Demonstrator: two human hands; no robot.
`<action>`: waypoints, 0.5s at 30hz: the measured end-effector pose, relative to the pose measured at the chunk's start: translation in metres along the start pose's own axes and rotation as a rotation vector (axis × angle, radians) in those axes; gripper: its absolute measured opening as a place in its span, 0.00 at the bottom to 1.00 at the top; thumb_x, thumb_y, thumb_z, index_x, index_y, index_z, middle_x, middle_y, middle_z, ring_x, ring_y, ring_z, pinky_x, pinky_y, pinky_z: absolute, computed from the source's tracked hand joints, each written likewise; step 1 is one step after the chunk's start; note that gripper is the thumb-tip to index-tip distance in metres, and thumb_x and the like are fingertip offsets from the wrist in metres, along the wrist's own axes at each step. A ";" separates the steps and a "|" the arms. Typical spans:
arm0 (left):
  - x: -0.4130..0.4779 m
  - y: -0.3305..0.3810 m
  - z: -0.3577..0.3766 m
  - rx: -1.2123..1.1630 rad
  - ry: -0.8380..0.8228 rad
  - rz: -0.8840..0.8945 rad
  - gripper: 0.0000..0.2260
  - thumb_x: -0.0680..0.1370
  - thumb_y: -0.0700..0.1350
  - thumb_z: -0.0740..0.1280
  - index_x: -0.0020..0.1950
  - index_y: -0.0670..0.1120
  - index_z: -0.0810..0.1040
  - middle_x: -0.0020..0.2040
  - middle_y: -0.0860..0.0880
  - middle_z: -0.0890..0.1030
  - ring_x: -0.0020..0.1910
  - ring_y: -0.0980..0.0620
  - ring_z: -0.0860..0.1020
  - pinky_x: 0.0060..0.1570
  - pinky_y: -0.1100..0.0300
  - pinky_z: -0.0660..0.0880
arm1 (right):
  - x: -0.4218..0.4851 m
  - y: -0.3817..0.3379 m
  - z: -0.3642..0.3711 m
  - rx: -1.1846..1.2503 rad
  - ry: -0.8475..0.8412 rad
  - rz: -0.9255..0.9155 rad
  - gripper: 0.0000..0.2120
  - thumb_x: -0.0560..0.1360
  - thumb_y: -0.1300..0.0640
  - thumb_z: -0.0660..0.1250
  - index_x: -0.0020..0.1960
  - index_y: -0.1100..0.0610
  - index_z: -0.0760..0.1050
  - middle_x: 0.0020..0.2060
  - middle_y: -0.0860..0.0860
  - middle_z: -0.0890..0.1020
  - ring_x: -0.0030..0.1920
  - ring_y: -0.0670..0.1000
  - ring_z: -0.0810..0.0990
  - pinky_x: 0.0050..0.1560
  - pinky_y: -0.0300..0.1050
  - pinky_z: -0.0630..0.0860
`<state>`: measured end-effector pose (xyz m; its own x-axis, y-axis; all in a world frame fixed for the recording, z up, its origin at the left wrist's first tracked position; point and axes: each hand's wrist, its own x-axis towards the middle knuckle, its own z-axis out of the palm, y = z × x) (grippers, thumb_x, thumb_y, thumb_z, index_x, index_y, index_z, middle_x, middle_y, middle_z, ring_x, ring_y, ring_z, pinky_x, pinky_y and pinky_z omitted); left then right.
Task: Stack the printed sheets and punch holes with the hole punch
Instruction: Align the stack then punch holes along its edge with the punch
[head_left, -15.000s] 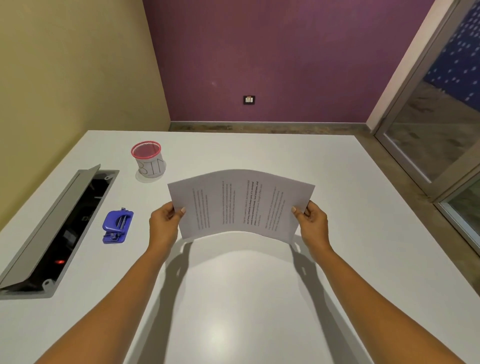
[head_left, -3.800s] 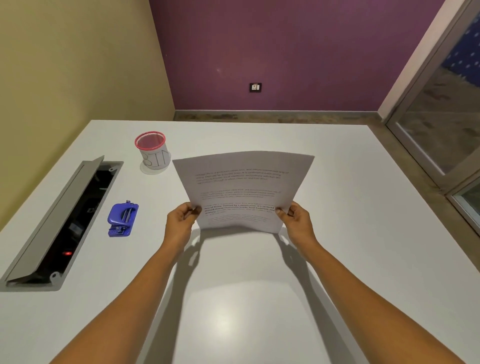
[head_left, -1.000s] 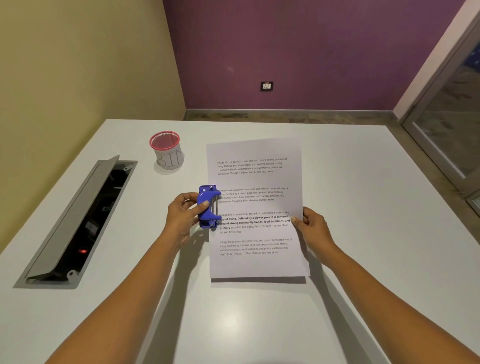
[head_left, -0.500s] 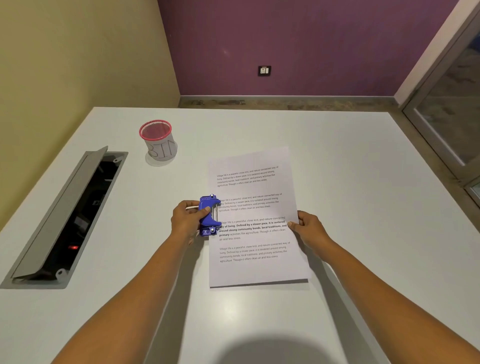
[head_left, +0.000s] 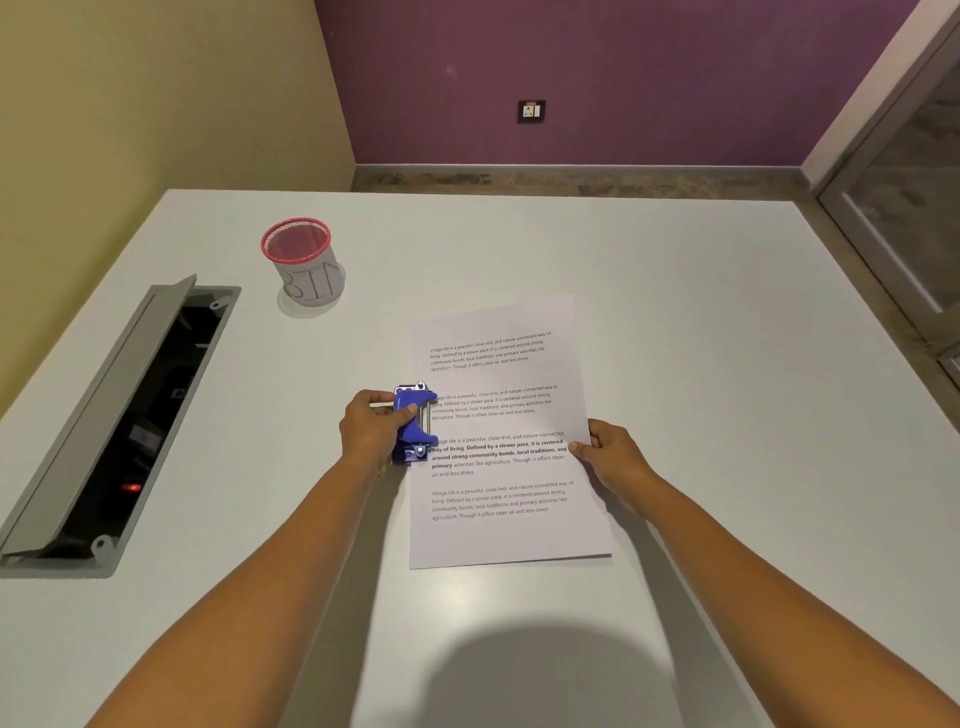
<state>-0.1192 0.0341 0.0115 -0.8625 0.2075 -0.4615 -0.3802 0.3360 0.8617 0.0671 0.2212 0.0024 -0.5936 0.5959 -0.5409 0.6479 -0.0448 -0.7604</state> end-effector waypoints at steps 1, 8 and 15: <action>0.000 0.000 0.000 0.023 0.004 0.008 0.13 0.71 0.37 0.71 0.53 0.42 0.72 0.51 0.41 0.77 0.42 0.45 0.77 0.31 0.60 0.73 | 0.001 0.000 0.000 -0.001 -0.002 0.002 0.16 0.77 0.66 0.62 0.64 0.62 0.72 0.59 0.58 0.80 0.57 0.58 0.79 0.63 0.53 0.73; -0.002 -0.002 0.006 0.248 0.049 0.079 0.16 0.72 0.41 0.71 0.57 0.41 0.72 0.54 0.40 0.79 0.43 0.46 0.76 0.46 0.52 0.74 | 0.002 0.002 0.001 -0.034 -0.006 -0.001 0.16 0.77 0.65 0.62 0.64 0.62 0.72 0.59 0.58 0.80 0.57 0.58 0.79 0.63 0.53 0.73; -0.007 -0.004 0.011 0.468 0.099 0.182 0.13 0.75 0.40 0.66 0.59 0.42 0.76 0.52 0.41 0.82 0.43 0.46 0.75 0.42 0.58 0.69 | 0.004 0.002 0.003 -0.129 -0.008 -0.042 0.15 0.77 0.63 0.61 0.64 0.61 0.71 0.61 0.57 0.79 0.59 0.57 0.77 0.61 0.49 0.72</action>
<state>-0.1078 0.0414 0.0090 -0.9370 0.2202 -0.2712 -0.0506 0.6825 0.7292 0.0644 0.2213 -0.0025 -0.6247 0.5889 -0.5128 0.6784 0.0839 -0.7299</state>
